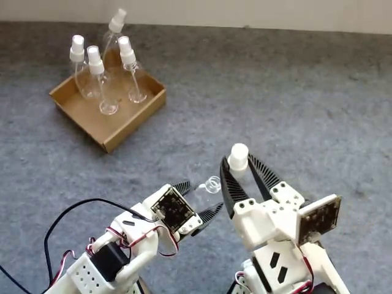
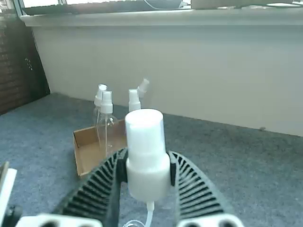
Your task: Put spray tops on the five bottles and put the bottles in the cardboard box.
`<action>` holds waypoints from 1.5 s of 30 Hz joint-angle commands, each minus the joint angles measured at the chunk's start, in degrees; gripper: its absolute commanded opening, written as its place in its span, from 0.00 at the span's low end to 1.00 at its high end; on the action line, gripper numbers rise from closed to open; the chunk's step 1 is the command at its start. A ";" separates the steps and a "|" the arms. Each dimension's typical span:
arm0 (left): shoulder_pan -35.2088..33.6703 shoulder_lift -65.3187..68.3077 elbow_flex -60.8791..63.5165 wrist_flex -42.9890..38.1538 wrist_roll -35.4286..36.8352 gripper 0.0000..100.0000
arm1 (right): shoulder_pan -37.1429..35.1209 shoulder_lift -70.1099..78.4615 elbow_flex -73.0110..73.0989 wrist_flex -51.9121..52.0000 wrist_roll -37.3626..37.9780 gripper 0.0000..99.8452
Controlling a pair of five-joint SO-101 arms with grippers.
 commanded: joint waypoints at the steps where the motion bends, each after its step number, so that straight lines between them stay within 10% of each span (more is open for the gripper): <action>1: -0.13 -1.19 1.10 -1.93 0.44 0.06 | -0.31 -0.22 -2.42 2.68 0.62 0.03; 10: -0.22 -1.10 1.10 -1.93 0.44 0.06 | -0.40 -0.22 7.78 4.62 0.70 0.03; 18: -1.36 -1.10 1.10 -1.93 0.44 0.06 | -0.40 -0.22 10.59 5.05 0.62 0.22; 45: -4.44 -1.19 1.10 -2.20 0.62 0.06 | 0.13 -0.31 1.36 5.05 0.18 0.22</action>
